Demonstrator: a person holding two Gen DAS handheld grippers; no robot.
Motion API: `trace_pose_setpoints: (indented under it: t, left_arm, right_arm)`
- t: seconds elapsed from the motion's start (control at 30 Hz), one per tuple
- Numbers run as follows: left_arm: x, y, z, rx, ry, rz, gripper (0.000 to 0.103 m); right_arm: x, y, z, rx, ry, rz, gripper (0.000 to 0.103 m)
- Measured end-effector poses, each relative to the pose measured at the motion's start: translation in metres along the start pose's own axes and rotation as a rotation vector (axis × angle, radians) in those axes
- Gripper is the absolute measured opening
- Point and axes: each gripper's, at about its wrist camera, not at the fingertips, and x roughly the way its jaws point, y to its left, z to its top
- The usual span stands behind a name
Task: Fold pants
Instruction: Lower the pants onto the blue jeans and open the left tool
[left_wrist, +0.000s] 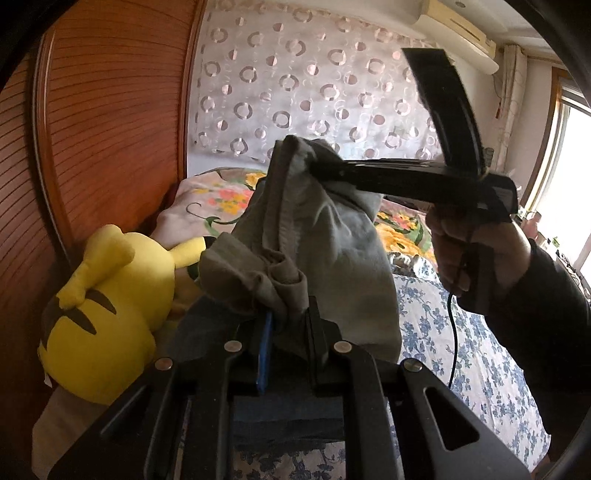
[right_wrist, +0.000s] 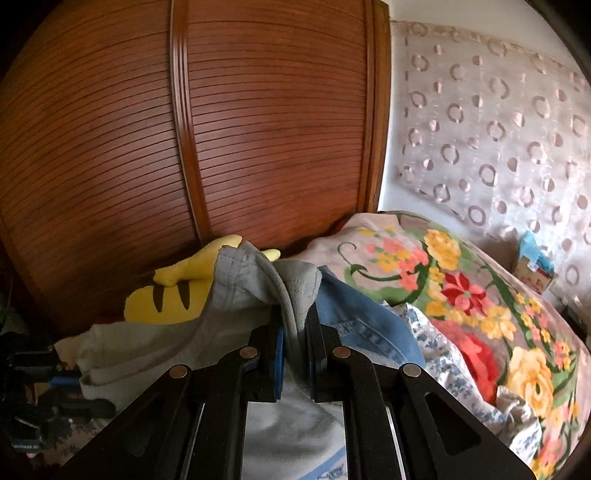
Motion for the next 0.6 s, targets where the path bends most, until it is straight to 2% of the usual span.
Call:
trace_pose_setpoints:
  t: [0.2, 0.37, 0.4, 0.43, 0.6]
  left_arm:
    - [0.0, 0.004, 0.001, 0.01, -0.008, 0.024, 0.026]
    - [-0.018, 0.01, 0.013, 0.016, -0.076, 0.026, 0.039]
    - [-0.023, 0.01, 0.017, 0.023, -0.095, 0.023, 0.045]
    - [-0.024, 0.01, 0.02, 0.035, -0.103, 0.024, 0.047]
    - [-0.014, 0.007, 0.035, 0.117, -0.077, 0.023, 0.047]
  right_arm:
    - [0.01, -0.007, -0.002, 0.006, 0.017, 0.005, 0.011]
    - [0.002, -0.012, 0.001, 0.026, -0.012, -0.008, 0.033]
    - [-0.002, -0.014, 0.001, 0.035, -0.022, -0.014, 0.034]
    - [-0.006, -0.015, -0.001, 0.043, -0.03, -0.018, 0.034]
    - [-0.024, -0.017, -0.013, 0.061, -0.037, -0.02, 0.034]
